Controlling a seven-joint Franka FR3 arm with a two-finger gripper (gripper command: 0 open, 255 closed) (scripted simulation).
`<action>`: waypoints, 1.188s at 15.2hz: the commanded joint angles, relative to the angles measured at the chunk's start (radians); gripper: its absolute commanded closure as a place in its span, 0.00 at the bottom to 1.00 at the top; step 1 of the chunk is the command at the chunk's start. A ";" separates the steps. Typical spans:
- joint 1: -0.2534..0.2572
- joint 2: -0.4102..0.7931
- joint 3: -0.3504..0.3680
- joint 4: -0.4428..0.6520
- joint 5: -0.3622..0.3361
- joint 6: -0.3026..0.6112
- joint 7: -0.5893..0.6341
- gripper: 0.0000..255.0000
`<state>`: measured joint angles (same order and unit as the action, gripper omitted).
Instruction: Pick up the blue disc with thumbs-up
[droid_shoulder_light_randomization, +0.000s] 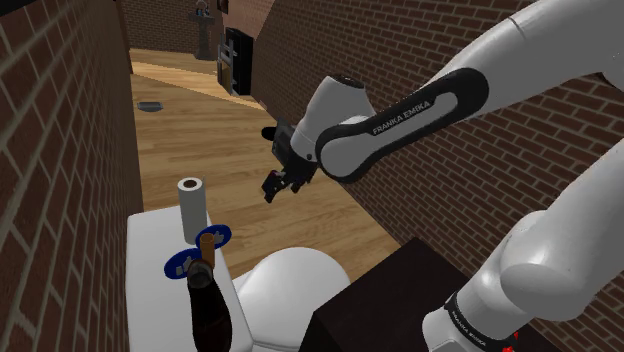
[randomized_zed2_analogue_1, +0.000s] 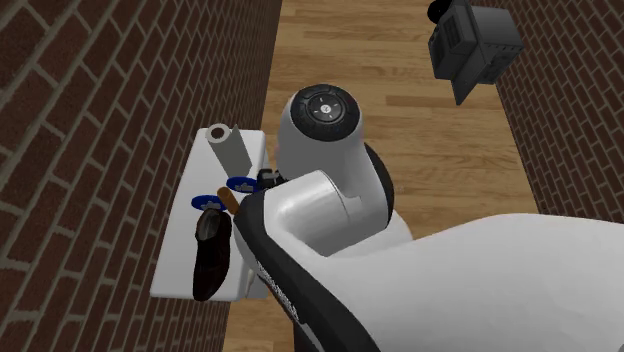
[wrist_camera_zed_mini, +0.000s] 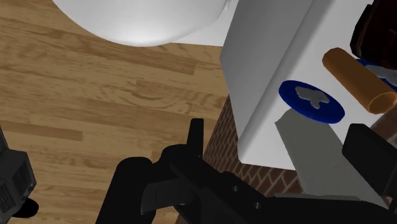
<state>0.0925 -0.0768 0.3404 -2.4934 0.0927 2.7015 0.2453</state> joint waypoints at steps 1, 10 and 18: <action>-0.001 0.091 0.014 0.034 -0.051 0.069 0.046 0.00; 0.160 0.450 -0.099 0.248 -0.316 0.263 0.286 0.00; 0.262 0.628 -0.183 0.371 -0.367 0.346 0.342 0.00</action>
<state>0.3487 0.5360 0.1648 -2.1285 -0.2704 3.0378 0.5847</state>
